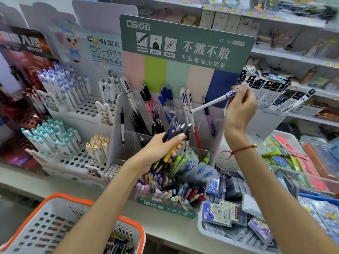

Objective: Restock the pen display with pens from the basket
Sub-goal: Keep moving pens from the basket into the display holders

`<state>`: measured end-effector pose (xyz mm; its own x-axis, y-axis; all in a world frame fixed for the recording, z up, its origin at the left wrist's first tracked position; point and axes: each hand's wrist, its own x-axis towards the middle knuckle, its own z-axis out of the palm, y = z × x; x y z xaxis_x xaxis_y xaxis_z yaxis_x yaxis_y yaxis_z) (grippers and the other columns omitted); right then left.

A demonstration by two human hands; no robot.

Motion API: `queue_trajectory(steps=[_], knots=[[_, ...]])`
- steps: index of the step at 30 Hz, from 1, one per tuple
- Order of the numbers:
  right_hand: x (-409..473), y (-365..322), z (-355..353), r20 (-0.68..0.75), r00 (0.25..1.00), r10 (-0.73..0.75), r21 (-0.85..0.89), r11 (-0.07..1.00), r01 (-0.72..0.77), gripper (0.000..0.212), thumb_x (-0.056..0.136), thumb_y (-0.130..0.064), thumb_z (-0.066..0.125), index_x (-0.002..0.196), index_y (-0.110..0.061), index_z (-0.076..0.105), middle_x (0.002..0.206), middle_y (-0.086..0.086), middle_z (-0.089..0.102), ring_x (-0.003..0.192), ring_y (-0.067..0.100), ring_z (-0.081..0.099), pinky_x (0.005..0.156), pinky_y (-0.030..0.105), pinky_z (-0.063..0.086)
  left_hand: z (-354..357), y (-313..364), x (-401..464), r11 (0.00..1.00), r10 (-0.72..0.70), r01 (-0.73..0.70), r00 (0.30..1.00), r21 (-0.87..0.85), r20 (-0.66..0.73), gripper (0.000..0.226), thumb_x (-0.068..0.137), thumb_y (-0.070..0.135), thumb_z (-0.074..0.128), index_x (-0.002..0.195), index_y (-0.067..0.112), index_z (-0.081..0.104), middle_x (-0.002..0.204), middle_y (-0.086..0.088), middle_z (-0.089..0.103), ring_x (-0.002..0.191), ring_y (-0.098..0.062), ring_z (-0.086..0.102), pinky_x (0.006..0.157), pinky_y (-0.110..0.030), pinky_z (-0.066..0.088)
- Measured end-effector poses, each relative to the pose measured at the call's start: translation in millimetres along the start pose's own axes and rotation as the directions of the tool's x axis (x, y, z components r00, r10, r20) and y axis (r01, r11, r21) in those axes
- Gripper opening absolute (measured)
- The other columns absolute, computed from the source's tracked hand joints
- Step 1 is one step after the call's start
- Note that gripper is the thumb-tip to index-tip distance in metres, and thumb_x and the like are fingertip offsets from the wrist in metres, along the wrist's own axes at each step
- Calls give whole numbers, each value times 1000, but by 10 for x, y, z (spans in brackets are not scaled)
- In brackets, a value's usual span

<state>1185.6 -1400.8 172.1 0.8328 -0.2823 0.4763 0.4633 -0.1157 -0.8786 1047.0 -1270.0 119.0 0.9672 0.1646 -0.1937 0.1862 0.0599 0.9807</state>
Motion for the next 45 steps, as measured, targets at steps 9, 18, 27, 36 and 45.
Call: queue_trajectory(steps=[9,18,27,36,45], knots=[[7,16,336,711,687,-149,-465,633,619,36,106,-35,35,85,-10,51,78,9,64,71,33,57,69,35,39,-8,-120,39,970,-36,-17,976,-241,-213,21,99,29,53,108,16,68,64,8,54,47,-4,45,44,-18,39],[11,-1,473,637,770,23,-520,751,408,35,93,-37,61,113,-10,50,102,10,66,94,37,61,72,35,42,-43,-141,-28,960,-28,-29,979,-277,-200,20,101,21,50,94,8,63,67,7,58,49,-3,47,45,-17,41],[-609,28,76,788,493,368,-395,917,-53,39,94,-48,56,98,-12,71,59,-17,53,56,-4,47,56,17,36,-46,-225,-57,974,-25,-4,992,-228,-123,25,96,34,57,91,13,69,66,4,63,59,-8,57,59,-22,48],[-596,170,-147,434,834,341,-68,936,-347,28,104,-29,40,87,-16,58,66,-3,51,50,4,43,46,14,34,-140,-229,-178,965,-90,16,957,-262,-276,23,103,23,45,116,17,64,97,8,73,77,-4,72,55,-16,53],[-600,190,48,604,795,-57,-365,867,340,20,103,-33,42,99,-15,47,80,4,69,68,27,64,61,44,52,-233,-210,-184,951,-107,-8,930,-308,-353,27,103,27,45,92,16,66,97,7,75,82,-7,72,53,-21,46]])
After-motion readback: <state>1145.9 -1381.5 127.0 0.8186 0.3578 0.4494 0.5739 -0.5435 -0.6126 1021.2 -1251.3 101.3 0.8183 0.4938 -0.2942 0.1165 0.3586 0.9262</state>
